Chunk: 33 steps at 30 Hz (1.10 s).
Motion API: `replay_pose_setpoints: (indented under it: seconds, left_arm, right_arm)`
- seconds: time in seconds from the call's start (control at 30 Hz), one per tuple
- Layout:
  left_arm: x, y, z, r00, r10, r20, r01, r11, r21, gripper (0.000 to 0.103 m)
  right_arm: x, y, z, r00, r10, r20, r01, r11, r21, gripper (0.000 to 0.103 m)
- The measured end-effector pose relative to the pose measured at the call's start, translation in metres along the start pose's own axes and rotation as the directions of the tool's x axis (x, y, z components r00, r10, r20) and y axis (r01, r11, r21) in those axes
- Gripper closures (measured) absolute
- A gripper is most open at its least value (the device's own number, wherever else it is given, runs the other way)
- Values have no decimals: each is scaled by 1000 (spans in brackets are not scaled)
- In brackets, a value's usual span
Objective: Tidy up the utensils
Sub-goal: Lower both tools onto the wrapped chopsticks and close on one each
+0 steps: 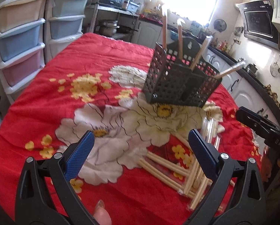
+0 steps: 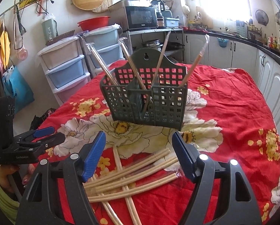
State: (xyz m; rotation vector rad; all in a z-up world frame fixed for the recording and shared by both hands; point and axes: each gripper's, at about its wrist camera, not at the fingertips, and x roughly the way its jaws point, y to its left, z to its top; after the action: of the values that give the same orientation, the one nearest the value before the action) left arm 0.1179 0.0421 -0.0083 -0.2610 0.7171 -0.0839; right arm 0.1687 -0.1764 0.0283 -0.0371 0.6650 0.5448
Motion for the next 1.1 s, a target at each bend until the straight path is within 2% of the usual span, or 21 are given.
replay_pose_setpoints:
  seconds: [0.27,0.47,0.53,0.7,0.8,0.9,0.97,1.1]
  left_arm:
    - [7,-3,-17,997,-32,-69,31,999,-9,11]
    - [13,-2,-28,989,-71,-128,66,997,-45,27]
    - [16,-1,-33,984,-94,-150,85,994,-66,38]
    - [23,0,-40,975,-124,-187,104,988,-110,49]
    - [26,4,-39,973,-131,-192,106,985,-138,52]
    - [30,8,-39,973,-124,-196,95,984,-153,60]
    - [33,11,-38,973,-123,-197,92,983,-161,64]
    - [36,18,-36,970,-139,-201,100,977,-189,67]
  right_arm:
    - [2,-9,-13,999,-22,-34,23,1000,15,32]
    - [4,-17,-22,998,-38,-58,40,999,34,32]
    - [5,-20,-25,997,-44,-66,46,998,36,32]
    - [10,-25,-30,993,-60,-100,65,997,47,32]
    - [17,-29,-34,988,-69,-140,78,995,59,33]
    - [25,-36,-39,981,-65,-181,82,993,87,33]
    - [30,-39,-42,977,-60,-206,83,991,104,36]
    - [44,-49,-49,964,-19,-266,69,981,181,51]
